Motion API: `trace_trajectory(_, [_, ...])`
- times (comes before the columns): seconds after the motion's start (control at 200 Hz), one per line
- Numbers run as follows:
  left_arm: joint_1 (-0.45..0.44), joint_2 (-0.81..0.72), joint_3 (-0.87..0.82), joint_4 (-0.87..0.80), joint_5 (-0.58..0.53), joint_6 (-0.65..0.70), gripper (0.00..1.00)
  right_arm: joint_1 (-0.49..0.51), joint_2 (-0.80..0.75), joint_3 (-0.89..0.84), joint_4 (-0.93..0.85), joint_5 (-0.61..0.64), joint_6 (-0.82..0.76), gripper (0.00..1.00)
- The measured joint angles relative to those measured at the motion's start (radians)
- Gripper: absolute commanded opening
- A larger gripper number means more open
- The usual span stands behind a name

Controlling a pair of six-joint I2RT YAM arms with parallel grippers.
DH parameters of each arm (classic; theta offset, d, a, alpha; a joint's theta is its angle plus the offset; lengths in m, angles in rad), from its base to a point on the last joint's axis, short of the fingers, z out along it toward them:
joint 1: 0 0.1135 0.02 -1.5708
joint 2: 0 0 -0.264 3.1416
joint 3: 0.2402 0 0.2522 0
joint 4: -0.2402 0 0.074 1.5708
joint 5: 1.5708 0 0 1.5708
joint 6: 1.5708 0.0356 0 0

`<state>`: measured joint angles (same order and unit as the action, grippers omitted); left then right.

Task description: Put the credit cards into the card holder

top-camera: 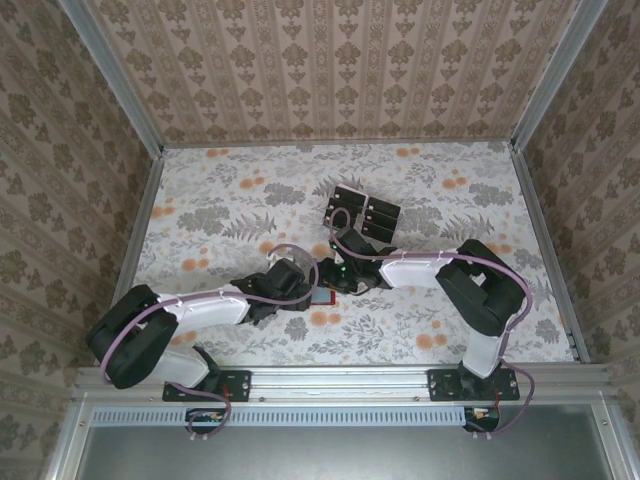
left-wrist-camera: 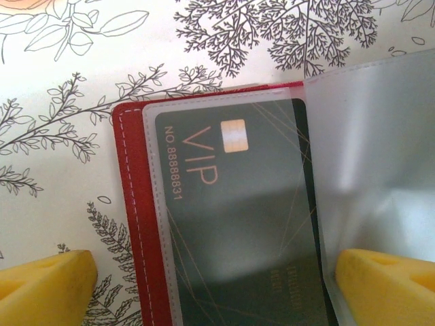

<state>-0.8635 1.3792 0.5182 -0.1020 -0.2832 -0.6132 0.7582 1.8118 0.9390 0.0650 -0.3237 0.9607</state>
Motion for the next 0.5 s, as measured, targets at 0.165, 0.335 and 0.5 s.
trace_trajectory(0.165, [0.0,0.0,-0.001,0.002,0.0,0.0,1.0,0.005,0.024,0.018,0.011,-0.005,0.011,0.36])
trace_trajectory(0.335, [0.0,0.0,-0.001,0.002,-0.002,0.0,1.0,0.006,0.032,0.026,0.015,-0.01,0.012,0.3])
trace_trajectory(0.5, [0.0,-0.023,-0.006,-0.007,-0.002,0.0,1.0,0.006,0.035,0.031,0.016,-0.023,0.012,0.31])
